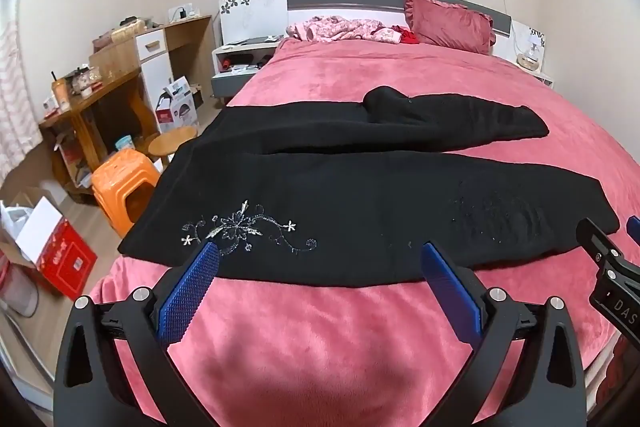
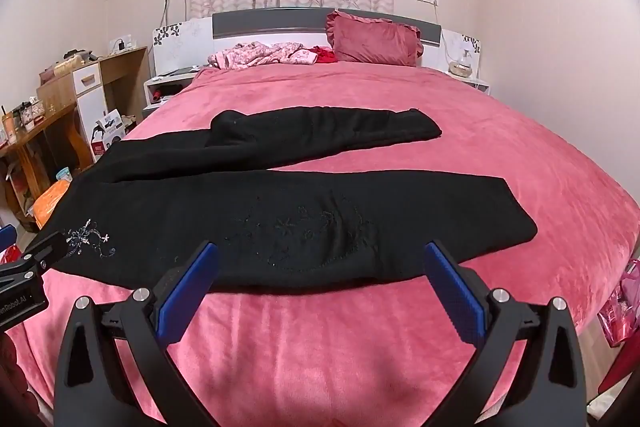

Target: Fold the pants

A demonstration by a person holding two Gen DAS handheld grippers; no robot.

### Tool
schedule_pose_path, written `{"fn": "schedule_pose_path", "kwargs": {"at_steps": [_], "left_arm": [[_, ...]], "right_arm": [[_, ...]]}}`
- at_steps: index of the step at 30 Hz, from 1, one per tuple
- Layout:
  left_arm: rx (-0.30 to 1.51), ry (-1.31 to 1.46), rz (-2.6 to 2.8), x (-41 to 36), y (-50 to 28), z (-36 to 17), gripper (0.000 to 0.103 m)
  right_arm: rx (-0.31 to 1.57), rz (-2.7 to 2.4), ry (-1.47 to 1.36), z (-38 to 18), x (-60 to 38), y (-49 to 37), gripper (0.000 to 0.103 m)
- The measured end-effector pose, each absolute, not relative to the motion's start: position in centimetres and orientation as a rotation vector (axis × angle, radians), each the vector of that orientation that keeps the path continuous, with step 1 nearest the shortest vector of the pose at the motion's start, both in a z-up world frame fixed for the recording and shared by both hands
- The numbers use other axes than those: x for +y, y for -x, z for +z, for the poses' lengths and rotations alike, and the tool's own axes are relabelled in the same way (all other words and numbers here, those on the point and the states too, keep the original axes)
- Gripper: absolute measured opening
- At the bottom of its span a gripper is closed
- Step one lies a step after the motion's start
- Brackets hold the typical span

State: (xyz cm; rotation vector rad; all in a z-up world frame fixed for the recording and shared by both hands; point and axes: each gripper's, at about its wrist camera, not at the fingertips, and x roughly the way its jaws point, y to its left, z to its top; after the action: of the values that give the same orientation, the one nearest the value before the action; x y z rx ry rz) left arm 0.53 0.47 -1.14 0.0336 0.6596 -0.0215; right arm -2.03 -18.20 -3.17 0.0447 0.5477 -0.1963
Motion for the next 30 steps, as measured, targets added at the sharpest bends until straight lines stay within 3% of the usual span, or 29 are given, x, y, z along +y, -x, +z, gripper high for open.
{"fn": "schedule_pose_path", "kwargs": {"at_steps": [30], "left_arm": [[0.670, -0.041, -0.021, 0.56, -0.55, -1.55, 0.100]], "right_arm": [[0.557, -0.197, -0.054, -3.80, -18.17, 1.71, 0.101]]}}
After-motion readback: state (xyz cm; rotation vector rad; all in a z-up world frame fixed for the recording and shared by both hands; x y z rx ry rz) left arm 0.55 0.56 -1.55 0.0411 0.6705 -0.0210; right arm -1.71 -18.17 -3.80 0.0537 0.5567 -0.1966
